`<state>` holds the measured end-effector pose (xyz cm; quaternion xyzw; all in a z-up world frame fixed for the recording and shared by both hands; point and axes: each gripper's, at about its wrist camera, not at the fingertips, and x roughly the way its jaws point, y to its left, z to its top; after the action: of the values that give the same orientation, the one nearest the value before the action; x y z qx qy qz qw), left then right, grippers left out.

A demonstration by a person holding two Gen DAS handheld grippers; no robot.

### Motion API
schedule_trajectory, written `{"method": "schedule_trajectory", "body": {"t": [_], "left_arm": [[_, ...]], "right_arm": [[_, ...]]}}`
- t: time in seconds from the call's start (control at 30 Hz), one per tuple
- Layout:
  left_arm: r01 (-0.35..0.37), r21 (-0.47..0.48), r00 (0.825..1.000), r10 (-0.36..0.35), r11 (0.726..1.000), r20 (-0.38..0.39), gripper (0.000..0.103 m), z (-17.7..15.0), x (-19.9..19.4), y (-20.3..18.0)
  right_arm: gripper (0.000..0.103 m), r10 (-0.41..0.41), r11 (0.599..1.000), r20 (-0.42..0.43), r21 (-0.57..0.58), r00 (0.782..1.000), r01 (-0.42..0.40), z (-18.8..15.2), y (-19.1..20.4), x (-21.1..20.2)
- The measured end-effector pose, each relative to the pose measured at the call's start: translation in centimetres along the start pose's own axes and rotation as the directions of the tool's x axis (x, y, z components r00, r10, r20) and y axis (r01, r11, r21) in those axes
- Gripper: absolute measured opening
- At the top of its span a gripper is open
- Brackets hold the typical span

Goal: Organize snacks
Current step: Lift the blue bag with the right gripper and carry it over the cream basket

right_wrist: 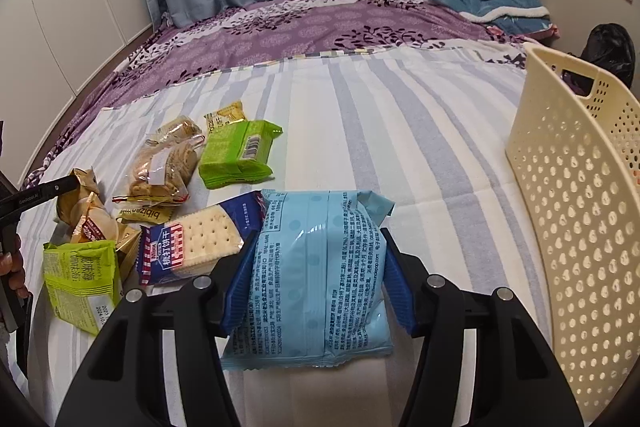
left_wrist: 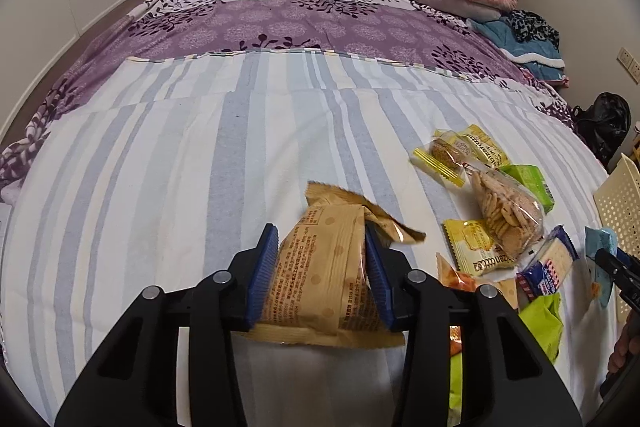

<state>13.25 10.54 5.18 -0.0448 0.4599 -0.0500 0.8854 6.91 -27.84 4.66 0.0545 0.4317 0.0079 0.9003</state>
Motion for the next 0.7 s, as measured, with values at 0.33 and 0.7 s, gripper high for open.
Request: {"method": "schedule_trajectory", "body": {"t": [0.33,0.7], "left_arm": [[-0.02,-0.002,1.0,0.02,1.0,-0.015,0.076,-0.7,-0.8,0.1],[-0.003,0.069,0.994,0.01,0.998,-0.106,0.089,-0.2,4.4,-1.3]], "right_arm": [[0.057,0.013,1.0,0.019,0.011,1.0,-0.013,-0.6,-0.4,-1.6],[0.057,-0.009,0.999,-0.003,0.04,1.0,0.009,-1.1,-1.3,-0.9]]}}
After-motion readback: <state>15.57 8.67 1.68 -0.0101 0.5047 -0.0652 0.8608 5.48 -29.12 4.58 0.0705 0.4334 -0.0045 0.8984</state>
